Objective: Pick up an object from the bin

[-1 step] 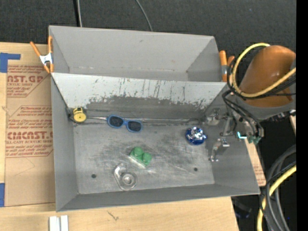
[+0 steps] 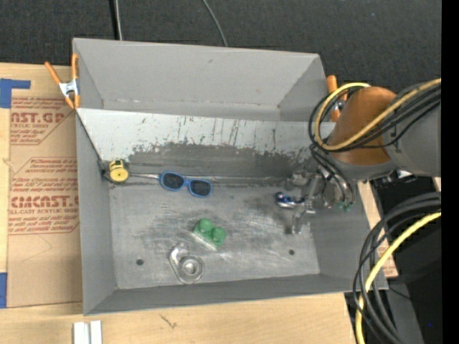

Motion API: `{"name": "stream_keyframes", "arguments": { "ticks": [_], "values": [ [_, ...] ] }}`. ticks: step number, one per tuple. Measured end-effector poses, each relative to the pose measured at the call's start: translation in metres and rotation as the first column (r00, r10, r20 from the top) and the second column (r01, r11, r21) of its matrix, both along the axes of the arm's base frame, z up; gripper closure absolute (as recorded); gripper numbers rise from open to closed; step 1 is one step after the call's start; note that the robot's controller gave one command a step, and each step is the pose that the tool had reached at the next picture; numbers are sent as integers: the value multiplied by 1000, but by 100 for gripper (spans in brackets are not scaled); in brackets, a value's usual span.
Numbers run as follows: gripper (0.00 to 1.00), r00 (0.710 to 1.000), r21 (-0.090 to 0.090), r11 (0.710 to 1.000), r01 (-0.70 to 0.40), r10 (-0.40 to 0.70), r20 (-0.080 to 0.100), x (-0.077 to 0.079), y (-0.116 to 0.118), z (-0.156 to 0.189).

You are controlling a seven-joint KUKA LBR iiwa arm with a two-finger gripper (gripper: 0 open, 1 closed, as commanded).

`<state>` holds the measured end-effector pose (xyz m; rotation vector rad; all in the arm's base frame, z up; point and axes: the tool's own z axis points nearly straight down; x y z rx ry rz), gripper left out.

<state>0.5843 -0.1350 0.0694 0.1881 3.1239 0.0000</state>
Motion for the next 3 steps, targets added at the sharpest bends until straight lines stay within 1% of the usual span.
{"name": "stream_keyframes", "arguments": {
  "ticks": [3],
  "values": [
    [0,1000,0,1000,-2,2,-9,5,2,4]
  ]
}}
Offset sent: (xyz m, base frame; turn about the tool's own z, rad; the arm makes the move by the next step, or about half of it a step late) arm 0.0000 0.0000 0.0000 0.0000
